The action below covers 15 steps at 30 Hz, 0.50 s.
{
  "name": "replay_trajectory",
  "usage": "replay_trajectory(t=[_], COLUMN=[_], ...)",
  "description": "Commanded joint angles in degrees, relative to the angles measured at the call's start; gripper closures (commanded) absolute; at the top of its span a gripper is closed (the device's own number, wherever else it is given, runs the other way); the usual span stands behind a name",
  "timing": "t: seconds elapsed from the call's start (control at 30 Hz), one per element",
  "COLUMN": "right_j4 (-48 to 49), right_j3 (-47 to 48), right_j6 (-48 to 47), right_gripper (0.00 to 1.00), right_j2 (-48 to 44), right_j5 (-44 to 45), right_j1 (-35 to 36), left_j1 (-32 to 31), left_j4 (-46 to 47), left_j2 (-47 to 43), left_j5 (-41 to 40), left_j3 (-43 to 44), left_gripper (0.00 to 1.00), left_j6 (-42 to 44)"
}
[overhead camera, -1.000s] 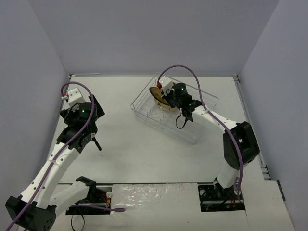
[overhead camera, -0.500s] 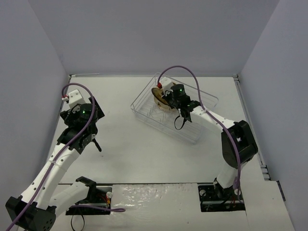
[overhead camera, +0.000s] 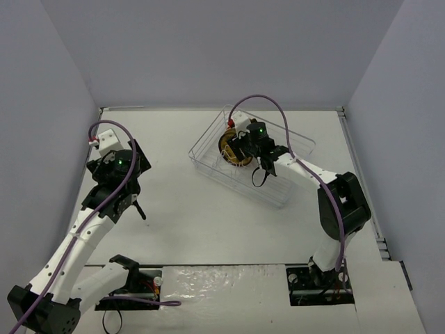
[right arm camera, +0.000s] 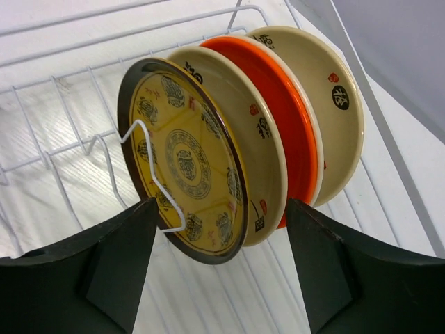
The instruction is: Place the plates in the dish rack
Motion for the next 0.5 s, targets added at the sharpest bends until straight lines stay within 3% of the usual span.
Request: replay_trajectory(t=[0.0,0.07,0.3,0.47], right_j4=[4.7,4.6,2.9,-0.5], right_j3=[2.3,3.2,-2.9,-14.0], right_j6=[6.1,10.3,25.4,38.5], right_gripper=[0.11,0.01,0.00,0.00], right_j2=[-9.7,-11.9,-20.9,-27.3], right_j5=[-0.9,2.6,18.8,15.3], right_j1=[0.0,-0.5,-7.1,-18.3], left_j1=[0.4,0.4,0.5,0.5], left_j4=[1.6,1.6,3.7,5.3], left_j2=[-0.9,-1.1,-1.6,-0.9], left_j5=[-0.1,-0.1,1.1,2.0], left_j3=[0.3,0.1,-1.2,-1.8], left_gripper=[0.03,0.03,0.03,0.03], left_j6=[0.5,0.4,1.5,1.9])
